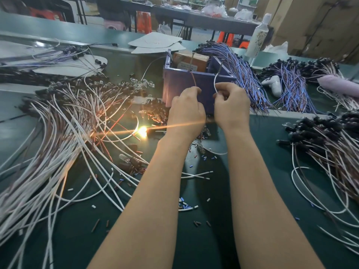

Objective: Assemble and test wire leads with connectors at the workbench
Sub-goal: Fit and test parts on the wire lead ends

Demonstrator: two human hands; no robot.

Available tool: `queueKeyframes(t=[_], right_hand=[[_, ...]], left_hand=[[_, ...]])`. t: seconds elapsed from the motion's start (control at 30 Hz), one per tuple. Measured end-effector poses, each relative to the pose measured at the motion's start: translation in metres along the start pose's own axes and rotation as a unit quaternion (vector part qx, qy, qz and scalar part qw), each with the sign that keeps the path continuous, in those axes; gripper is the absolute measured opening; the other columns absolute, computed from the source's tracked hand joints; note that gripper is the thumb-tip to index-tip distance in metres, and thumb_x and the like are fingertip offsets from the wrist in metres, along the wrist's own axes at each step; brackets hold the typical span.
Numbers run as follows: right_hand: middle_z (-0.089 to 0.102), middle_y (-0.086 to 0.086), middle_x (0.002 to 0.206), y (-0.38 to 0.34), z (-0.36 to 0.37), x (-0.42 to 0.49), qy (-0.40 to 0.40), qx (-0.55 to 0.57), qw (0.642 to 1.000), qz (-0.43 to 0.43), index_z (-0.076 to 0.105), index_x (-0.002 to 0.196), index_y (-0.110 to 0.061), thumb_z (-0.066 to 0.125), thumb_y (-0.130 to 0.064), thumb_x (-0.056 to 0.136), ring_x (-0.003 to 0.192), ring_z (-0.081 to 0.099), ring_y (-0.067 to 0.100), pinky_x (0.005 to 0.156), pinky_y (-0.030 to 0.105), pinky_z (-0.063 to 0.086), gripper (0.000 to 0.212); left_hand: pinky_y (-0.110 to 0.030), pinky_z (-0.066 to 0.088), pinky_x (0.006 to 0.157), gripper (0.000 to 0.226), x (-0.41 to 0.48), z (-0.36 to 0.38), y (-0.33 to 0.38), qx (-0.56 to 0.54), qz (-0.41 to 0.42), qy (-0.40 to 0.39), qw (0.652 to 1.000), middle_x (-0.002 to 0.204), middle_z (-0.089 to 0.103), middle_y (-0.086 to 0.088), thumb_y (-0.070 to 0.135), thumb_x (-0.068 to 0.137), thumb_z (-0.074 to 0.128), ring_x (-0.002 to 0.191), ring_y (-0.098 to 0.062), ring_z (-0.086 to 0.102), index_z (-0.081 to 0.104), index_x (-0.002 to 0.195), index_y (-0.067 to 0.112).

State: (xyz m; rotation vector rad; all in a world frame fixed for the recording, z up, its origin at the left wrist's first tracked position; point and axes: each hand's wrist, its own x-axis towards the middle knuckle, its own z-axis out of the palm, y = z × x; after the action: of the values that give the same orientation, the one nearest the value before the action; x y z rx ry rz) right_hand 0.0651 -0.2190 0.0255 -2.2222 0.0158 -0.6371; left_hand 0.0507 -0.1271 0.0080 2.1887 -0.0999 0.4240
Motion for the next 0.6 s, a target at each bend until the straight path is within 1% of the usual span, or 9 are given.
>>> queueKeyframes(t=[0.13,0.23,0.33,0.4,0.5,0.53,0.6], right_hand=[[0.068,0.008,0.112,0.0004,0.0005,0.0007,0.002,-0.007,1.0,0.003,0.064,0.117,-0.008,0.046,-0.004,0.093,0.106,0.06,0.02,0.091,0.019,0.038,0.031],[0.068,0.008,0.112,0.0,0.0001,0.0007,0.011,-0.003,1.0,0.006,0.064,0.117,-0.007,0.046,-0.003,0.092,0.105,0.06,0.02,0.087,0.016,0.037,0.031],[0.068,0.008,0.109,-0.0004,-0.0002,0.0002,0.016,-0.001,1.0,0.011,0.064,0.115,-0.007,0.046,-0.002,0.091,0.104,0.059,0.02,0.086,0.017,0.036,0.03],[0.067,0.006,0.103,0.0001,-0.0007,0.0002,0.023,0.003,0.999,0.022,0.063,0.115,-0.008,0.046,-0.002,0.091,0.1,0.059,0.019,0.085,0.018,0.036,0.03],[0.057,0.0,0.088,0.0011,-0.0022,0.0007,0.043,0.008,0.999,0.031,0.061,0.114,-0.009,0.045,-0.002,0.09,0.088,0.052,0.015,0.076,0.014,0.033,0.031],[0.055,-0.001,0.087,0.0012,-0.0023,0.0009,0.047,0.008,0.998,0.033,0.061,0.114,-0.009,0.045,-0.002,0.09,0.086,0.05,0.014,0.074,0.014,0.032,0.03],[0.054,-0.001,0.086,0.0015,-0.002,0.0015,0.05,0.008,0.998,0.037,0.061,0.113,-0.009,0.045,-0.002,0.089,0.085,0.049,0.014,0.075,0.016,0.032,0.029]], left_hand=[[-0.04,0.036,0.105,0.042,0.0008,0.0005,-0.0003,0.007,0.004,-0.001,1.0,0.14,0.048,-0.01,0.004,0.094,0.036,0.127,-0.031,0.043,0.046,0.135,0.007],[-0.041,0.037,0.105,0.042,0.0005,0.0005,-0.0006,0.006,0.007,-0.003,1.0,0.139,0.049,-0.01,0.004,0.094,0.037,0.126,-0.03,0.044,0.046,0.135,0.007],[-0.042,0.037,0.104,0.042,0.0001,0.0002,-0.0003,0.001,0.005,-0.005,1.0,0.139,0.049,-0.01,0.005,0.095,0.036,0.126,-0.03,0.044,0.046,0.136,0.007],[-0.041,0.036,0.105,0.042,0.0002,0.0003,-0.0002,0.007,0.006,-0.005,1.0,0.14,0.049,-0.01,0.005,0.095,0.037,0.126,-0.03,0.044,0.046,0.136,0.007],[-0.041,0.035,0.106,0.042,0.0002,0.0003,0.0,0.009,0.005,-0.005,1.0,0.14,0.048,-0.01,0.005,0.095,0.037,0.127,-0.03,0.044,0.046,0.136,0.007],[-0.041,0.036,0.106,0.042,0.0,0.0002,-0.0001,0.009,0.004,-0.006,1.0,0.14,0.048,-0.01,0.005,0.095,0.037,0.127,-0.03,0.044,0.046,0.136,0.007],[-0.041,0.036,0.106,0.042,-0.0002,0.0002,-0.0003,0.007,0.004,-0.007,1.0,0.14,0.048,-0.01,0.005,0.095,0.037,0.126,-0.031,0.044,0.046,0.136,0.006]])
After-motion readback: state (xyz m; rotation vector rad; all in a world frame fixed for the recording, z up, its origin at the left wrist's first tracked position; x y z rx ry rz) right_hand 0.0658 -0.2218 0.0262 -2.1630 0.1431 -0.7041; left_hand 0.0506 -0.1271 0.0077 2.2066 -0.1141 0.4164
